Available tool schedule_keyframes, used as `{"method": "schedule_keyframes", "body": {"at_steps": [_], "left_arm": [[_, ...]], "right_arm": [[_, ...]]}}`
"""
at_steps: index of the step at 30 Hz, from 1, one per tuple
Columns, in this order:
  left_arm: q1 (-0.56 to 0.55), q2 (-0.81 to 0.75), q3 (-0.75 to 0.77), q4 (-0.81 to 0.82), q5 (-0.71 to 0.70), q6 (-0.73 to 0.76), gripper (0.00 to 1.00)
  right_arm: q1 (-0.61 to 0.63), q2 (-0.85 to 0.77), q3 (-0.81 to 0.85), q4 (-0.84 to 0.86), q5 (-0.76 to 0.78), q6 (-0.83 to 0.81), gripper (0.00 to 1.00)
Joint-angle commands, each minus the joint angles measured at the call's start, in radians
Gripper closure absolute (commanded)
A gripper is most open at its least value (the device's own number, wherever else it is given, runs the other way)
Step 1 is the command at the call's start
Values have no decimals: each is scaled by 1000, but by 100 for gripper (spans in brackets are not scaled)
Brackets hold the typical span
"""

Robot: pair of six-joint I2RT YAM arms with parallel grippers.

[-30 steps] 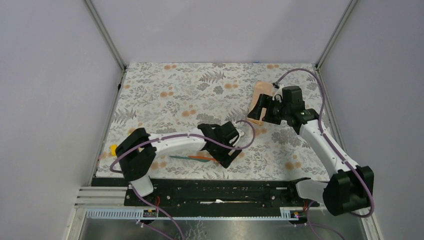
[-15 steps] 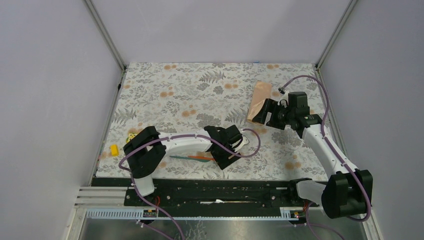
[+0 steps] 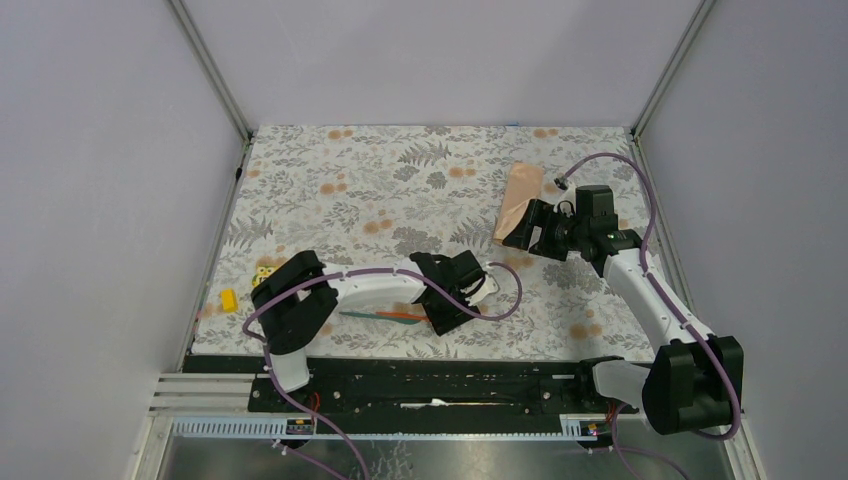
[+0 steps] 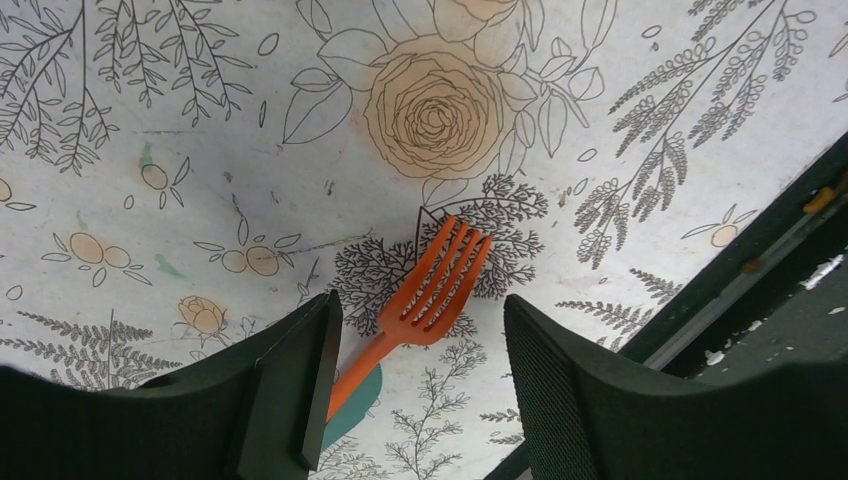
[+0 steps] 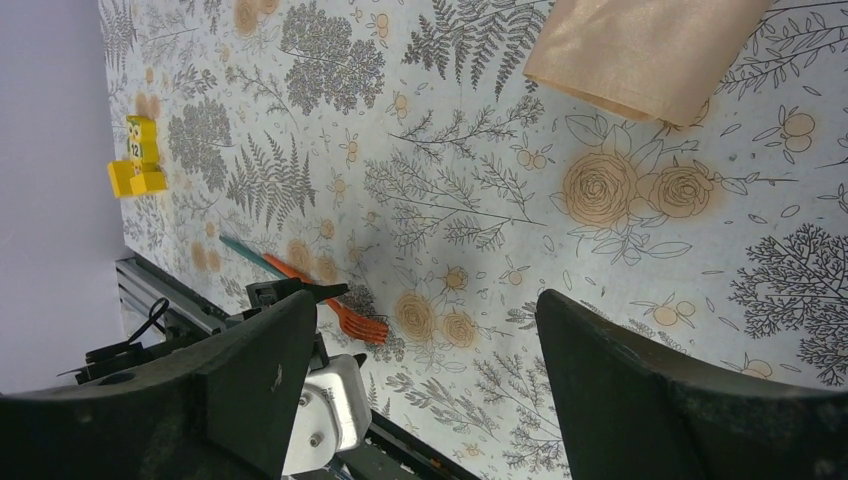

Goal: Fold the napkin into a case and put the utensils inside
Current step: Pick up the fork from the corner of the board.

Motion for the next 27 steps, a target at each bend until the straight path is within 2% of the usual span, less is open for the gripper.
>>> {"method": "schedule_keyframes", "body": {"at_steps": [1,19,24,27], "left_arm": [[13,7,-6,28,-19,43,35],[54,41,33,74,-97,97,59],[122,17,73,121,-150,106,63],[182,-21,115,140,-135,99,64]], "right_arm": [[-4,4,-5,37,-29,-13,13],[-7,13,-24,65,-58,5,14],[-7,26,-37,72,-35,0,15],[-7,46,-42,72,1,-10,14]]}}
